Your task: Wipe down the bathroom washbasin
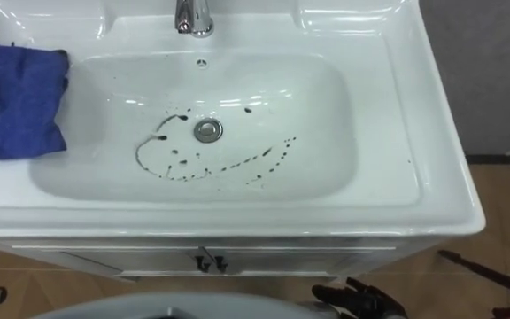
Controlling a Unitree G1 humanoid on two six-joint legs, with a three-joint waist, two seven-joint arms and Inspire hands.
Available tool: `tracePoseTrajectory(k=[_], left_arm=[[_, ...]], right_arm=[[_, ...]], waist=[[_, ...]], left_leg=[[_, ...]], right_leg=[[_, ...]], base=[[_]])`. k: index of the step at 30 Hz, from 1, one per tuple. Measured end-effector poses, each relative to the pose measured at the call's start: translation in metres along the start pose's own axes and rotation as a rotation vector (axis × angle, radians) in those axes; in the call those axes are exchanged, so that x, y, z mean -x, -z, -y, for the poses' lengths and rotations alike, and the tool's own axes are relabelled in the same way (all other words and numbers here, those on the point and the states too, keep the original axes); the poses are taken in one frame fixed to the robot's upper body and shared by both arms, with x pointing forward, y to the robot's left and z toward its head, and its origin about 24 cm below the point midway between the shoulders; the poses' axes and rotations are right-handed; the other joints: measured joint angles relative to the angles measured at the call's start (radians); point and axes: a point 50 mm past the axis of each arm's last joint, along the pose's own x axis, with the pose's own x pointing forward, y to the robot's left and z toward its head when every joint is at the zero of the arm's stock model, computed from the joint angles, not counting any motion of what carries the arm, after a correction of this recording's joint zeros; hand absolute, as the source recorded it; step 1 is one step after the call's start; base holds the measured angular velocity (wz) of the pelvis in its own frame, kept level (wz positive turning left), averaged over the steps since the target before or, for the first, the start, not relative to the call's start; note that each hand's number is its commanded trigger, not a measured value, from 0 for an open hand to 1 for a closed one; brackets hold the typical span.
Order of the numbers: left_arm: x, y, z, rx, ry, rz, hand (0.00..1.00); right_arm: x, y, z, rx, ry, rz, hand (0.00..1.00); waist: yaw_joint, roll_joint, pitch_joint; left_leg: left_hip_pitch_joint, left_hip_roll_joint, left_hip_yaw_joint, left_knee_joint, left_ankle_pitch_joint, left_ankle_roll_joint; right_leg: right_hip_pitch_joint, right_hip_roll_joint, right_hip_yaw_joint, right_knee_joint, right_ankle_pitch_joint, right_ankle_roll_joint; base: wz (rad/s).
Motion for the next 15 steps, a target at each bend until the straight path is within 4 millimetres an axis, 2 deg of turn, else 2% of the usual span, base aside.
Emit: tracePoseTrajectory(k=[3, 4, 6, 7, 10, 15], left_arm=[[0.001, 0.0, -0.003, 0.084, 0.009, 0.015, 0.0], [0.001, -0.001, -0.005, 0.137, 0.006, 0.028, 0.0], [0.002, -0.006, -0.009, 0.284, 0.003, 0.082, 0.0], [0.003, -0.013, -0.01, 0.361, 0.006, 0.132, 0.0], [0.005, -0.026, -0.016, 0.513, 0.006, 0.225, 0.0], [0.015, -0.052, -0.034, 0.653, -0.024, 0.387, 0.0]], right_arm=[[0.001, -0.002, 0.003, 0.032, -0.001, -0.005, 0.0], [0.002, -0.004, 0.004, 0.049, -0.001, -0.006, 0.0], [0.002, -0.005, 0.007, 0.062, 0.007, -0.005, 0.0], [0.004, -0.007, 0.01, 0.068, 0.015, -0.004, 0.0], [0.008, -0.008, 0.02, 0.089, 0.05, -0.009, 0.0], [0.01, -0.008, 0.025, 0.141, 0.092, -0.025, 0.0]], waist=[[0.022, 0.001, 0.0005], [0.026, 0.005, -0.0018], [0.029, 0.007, -0.001], [0.035, 0.008, -0.0006], [0.076, 0.015, -0.0001], [0.094, 0.029, -0.0026]], left_leg=[[-0.016, 0.0, -0.013, 0.011, 0.0, 0.0], [-0.027, -0.003, -0.03, 0.019, 0.0, 0.0], [-0.041, -0.008, -0.056, 0.027, 0.0, 0.0], [-0.045, -0.011, -0.069, 0.028, 0.001, 0.0], [-0.035, -0.019, -0.071, 0.025, 0.001, 0.0], [-0.043, -0.02, -0.087, 0.025, 0.001, -0.001]], right_leg=[[-0.003, 0.001, -0.014, 0.0, -0.001, -0.001], [-0.003, 0.0, -0.026, 0.001, -0.001, -0.001], [-0.002, 0.0, -0.046, 0.003, -0.002, -0.001], [0.0, -0.001, -0.059, 0.004, -0.004, 0.0], [0.001, -0.012, -0.059, 0.028, -0.02, 0.004], [-0.002, -0.013, -0.075, 0.039, -0.028, 0.001]], base=[[0.15], [0.25], [0.39], [0.33], [0.07], [0.1]])
